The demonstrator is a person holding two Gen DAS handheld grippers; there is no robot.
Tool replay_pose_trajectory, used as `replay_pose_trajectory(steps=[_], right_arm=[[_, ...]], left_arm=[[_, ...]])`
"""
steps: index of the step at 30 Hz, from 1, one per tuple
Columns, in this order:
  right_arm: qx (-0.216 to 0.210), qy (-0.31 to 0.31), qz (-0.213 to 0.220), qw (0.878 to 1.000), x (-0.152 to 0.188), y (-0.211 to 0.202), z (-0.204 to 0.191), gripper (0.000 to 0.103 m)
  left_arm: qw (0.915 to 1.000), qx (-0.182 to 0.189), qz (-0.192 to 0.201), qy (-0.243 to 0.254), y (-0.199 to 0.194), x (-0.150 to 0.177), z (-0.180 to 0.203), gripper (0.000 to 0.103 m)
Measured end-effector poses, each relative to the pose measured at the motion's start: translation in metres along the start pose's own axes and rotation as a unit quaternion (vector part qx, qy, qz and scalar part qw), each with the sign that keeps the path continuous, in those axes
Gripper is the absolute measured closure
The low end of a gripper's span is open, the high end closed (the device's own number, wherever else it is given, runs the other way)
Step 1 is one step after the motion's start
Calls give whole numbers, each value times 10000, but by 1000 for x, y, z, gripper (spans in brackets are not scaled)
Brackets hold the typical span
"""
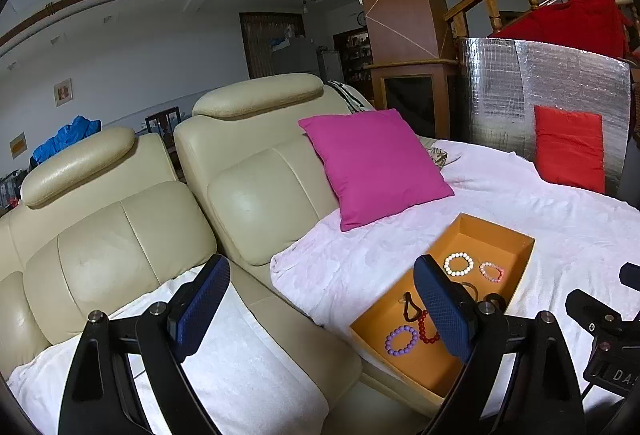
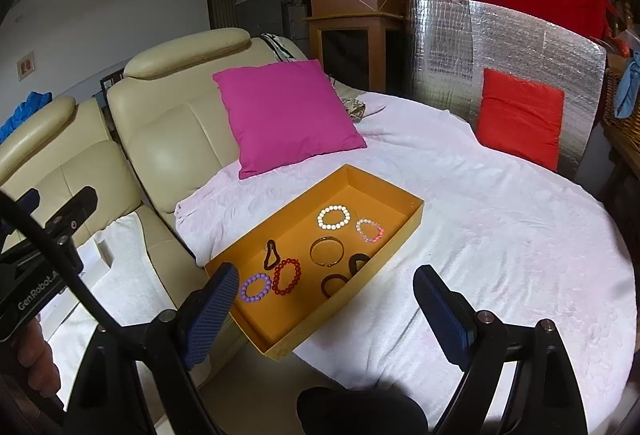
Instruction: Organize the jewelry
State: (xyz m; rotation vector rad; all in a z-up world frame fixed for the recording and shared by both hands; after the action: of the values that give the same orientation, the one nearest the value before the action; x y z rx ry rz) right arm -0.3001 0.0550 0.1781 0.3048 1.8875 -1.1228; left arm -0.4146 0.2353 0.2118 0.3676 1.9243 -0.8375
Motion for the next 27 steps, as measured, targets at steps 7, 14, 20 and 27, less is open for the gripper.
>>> replay_pose_trajectory(steps=[7, 14, 20, 27], right_arm=[[-34, -72, -13, 10000, 2, 2, -5, 12], [-31, -104, -30, 9999, 1, 6, -8, 12], [-46, -130, -70, 9999, 2, 12, -10, 12], [-65, -109, -104, 9999, 3, 16, -10, 12]], left_arm=[[10000, 2, -48, -17, 4, 2, -2, 10], [9999, 0, -125, -21, 10, 6, -2, 10], [9998, 27, -183, -20, 16, 8, -2, 10], [9997, 10, -238, -42, 19, 9, -3, 10]])
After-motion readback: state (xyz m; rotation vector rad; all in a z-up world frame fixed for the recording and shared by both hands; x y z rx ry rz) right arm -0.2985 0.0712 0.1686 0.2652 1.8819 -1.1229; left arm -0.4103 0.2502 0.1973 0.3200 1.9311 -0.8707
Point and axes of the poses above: each gripper's, at about its wrist camera, not at the fingertips, and y roughly the way its jaws point, z to its right, x to its underside, the point moved 5 cm from there along y, roughly the way its jaws point, and after that the axes turned 10 degrees about y, right-handed, at the moved point
